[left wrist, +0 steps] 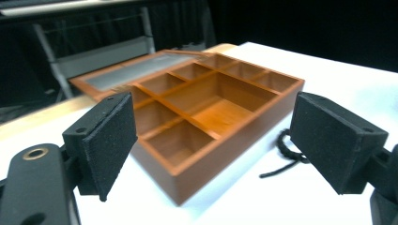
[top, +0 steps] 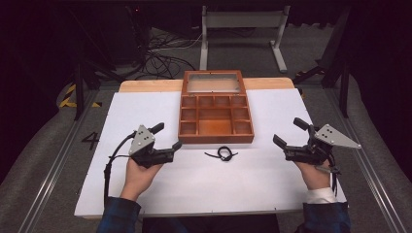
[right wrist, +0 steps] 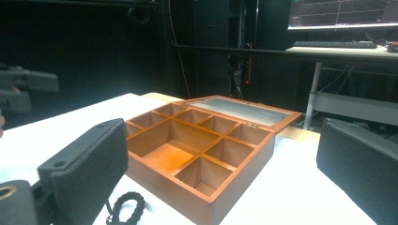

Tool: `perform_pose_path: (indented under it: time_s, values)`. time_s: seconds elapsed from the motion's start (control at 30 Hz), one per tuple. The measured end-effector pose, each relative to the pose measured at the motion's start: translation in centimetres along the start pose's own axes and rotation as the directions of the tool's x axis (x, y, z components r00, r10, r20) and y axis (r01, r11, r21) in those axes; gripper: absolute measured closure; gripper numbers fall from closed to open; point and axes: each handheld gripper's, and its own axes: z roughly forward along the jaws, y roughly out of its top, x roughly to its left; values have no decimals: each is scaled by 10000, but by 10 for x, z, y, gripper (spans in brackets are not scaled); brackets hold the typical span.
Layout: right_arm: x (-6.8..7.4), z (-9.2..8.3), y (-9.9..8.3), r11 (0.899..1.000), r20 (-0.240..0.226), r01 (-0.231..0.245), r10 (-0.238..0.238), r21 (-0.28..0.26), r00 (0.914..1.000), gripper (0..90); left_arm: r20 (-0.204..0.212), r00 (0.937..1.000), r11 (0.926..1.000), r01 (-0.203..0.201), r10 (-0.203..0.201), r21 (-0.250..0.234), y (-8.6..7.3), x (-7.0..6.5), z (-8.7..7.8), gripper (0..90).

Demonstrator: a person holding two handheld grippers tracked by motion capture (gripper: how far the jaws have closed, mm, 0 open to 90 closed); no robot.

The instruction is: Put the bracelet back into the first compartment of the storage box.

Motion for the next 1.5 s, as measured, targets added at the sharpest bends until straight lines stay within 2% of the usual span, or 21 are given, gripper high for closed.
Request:
perform_pose_path:
  time_s: [0.17,0.33,0.4,0.47,0.5,0.57,0.63,0.77,0.8,1.0,1.03,1.07,1.13,1.2,1.33,1.43,1.47,1.5]
  values:
    - [-1,-1,-1,10000,32,44,-43,-63,10000,36,487,9985,9996,243,-249,120,-6,-10,17,157]
    - [-3,0,-3,10000,94,34,-34,-18,9999,37,706,9973,9993,156,-180,338,-9,-19,32,155]
    - [-4,0,-4,9998,55,-182,182,65,9998,37,742,9971,9986,108,-146,520,-11,-23,39,157]
    - [-5,0,-4,9997,33,-226,226,56,9997,37,820,9963,9978,210,-261,629,-12,-27,45,159]
    - [-4,0,-4,9998,54,-213,212,53,9998,37,907,9948,9968,413,-474,678,-13,-30,49,159]
    - [-5,-1,-4,9998,60,-214,214,43,9998,37,1001,9939,9965,397,-470,739,-15,-33,58,161]
    - [-5,-1,-4,9998,11,-218,218,-36,9998,43,1069,9922,9948,556,-646,852,-16,-37,66,164]
    - [-3,-2,-4,9999,75,-114,115,-121,9999,67,1397,9885,9925,413,-573,1151,-16,-42,80,175]
    - [-3,-2,-4,9999,143,-74,75,-105,9999,68,1450,9884,9924,276,-450,1201,-16,-42,83,182]
    - [-1,-1,-6,10000,330,49,-49,7,9994,76,1542,9869,9877,241,-482,1544,-18,-46,96,202]
    - [0,-1,-6,10000,363,32,-34,64,9993,76,1556,9862,9861,305,-562,1632,-18,-47,99,205]
    - [1,-1,-6,9998,591,167,-173,106,9981,85,1584,9854,9845,346,-623,1717,-19,-47,101,208]
    - [1,-1,-5,9999,626,142,-148,99,9979,91,1597,9844,9796,410,-732,1965,-21,-48,106,210]
    - [1,-1,-5,9998,703,142,-152,147,9974,92,1816,9798,9757,440,-841,2147,-23,-49,110,210]
    - [1,0,-7,9995,692,158,-176,272,9974,93,1758,9823,9675,184,-645,2522,-22,-55,118,230]
    - [2,1,-8,9994,629,188,-207,305,9978,99,1745,9828,9547,56,-602,2976,-22,-60,124,265]
    - [2,1,-8,9993,612,194,-212,305,9979,100,1582,9860,9500,13,-533,3121,-22,-60,126,276]
    - [2,1,-8,9994,608,195,-213,297,9979,101,1532,9858,9446,151,-689,3279,-23,-62,127,289]
